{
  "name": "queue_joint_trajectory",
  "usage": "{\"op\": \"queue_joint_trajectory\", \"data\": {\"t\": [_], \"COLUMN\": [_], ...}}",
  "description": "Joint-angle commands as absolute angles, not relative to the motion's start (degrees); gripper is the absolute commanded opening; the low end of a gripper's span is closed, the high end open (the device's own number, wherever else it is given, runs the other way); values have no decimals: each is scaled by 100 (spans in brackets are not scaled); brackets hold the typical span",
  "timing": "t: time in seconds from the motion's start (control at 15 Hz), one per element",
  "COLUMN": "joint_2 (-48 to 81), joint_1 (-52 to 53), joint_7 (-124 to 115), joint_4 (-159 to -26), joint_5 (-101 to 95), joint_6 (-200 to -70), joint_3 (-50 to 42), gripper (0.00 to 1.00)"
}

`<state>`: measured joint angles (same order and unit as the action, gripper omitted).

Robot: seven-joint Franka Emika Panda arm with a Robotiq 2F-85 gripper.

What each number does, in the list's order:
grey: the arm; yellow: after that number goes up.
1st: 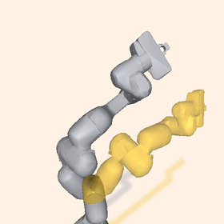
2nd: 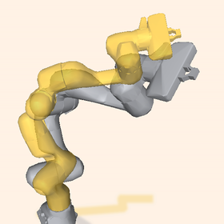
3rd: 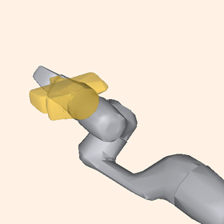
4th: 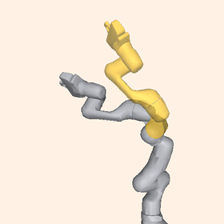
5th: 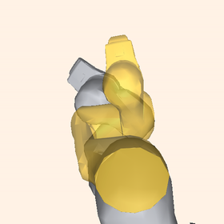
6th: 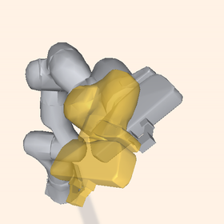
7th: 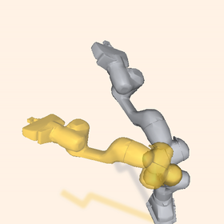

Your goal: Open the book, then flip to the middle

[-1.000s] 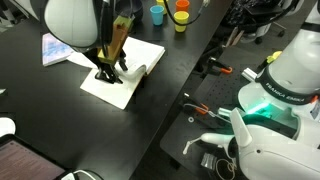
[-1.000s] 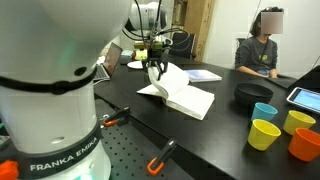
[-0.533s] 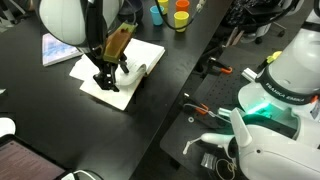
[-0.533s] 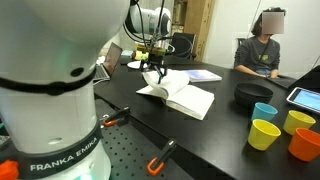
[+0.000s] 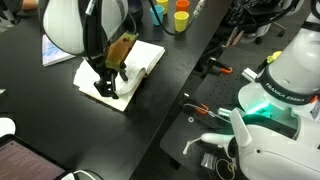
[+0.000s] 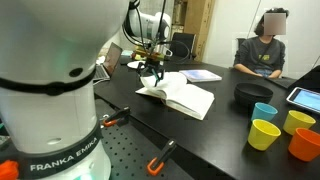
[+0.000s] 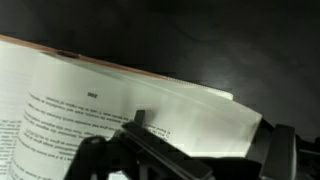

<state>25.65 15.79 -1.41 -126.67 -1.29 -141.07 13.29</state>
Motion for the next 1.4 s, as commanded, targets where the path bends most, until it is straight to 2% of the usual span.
{"op": "queue_joint_trajectory", "data": {"t": [0.0,0.6,1.33], "joint_2": [2587,2549,1580], "joint_1": [1441,1244,1319], "joint_7": [240,566,-369], "joint_4": [-12697,-12728,-12908], "joint_5": [293,614,186], "joint_6": [-14121,-14155,-13606], "joint_3": [1614,1630,1107], "gripper": [100,100,100]}}
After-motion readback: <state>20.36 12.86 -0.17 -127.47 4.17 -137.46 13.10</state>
